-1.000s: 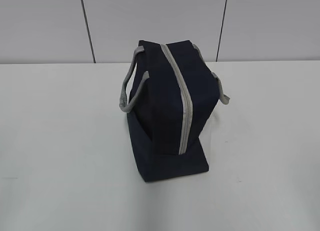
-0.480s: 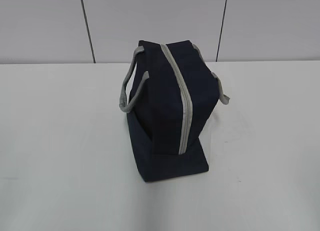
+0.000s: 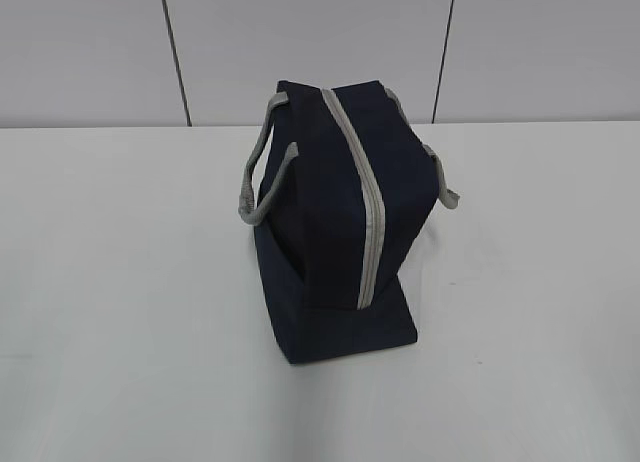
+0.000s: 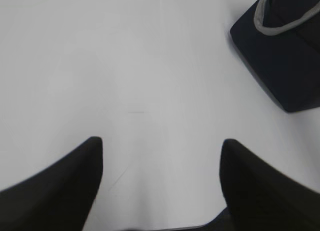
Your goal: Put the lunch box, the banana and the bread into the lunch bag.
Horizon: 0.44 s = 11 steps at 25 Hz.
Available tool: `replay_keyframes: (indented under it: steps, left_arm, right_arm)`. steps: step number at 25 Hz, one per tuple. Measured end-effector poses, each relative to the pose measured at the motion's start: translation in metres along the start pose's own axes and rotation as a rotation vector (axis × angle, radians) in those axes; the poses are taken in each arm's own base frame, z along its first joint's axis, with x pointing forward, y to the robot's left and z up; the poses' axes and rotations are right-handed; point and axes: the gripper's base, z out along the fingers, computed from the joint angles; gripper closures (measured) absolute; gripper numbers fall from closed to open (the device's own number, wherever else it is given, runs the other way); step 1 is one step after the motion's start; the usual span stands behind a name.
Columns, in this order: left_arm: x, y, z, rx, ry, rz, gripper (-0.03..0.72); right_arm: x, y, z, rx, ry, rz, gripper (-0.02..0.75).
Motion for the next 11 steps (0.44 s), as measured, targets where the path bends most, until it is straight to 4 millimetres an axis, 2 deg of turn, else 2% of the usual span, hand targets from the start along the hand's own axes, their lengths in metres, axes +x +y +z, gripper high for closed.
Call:
replay_keyframes:
  steps: [11]
  left_arm:
    - [0.0, -0.0001, 0.0, 0.001, 0.0, 0.0, 0.19]
  right_arm:
    - [0.0, 0.0, 0.0, 0.0, 0.0, 0.002, 0.169]
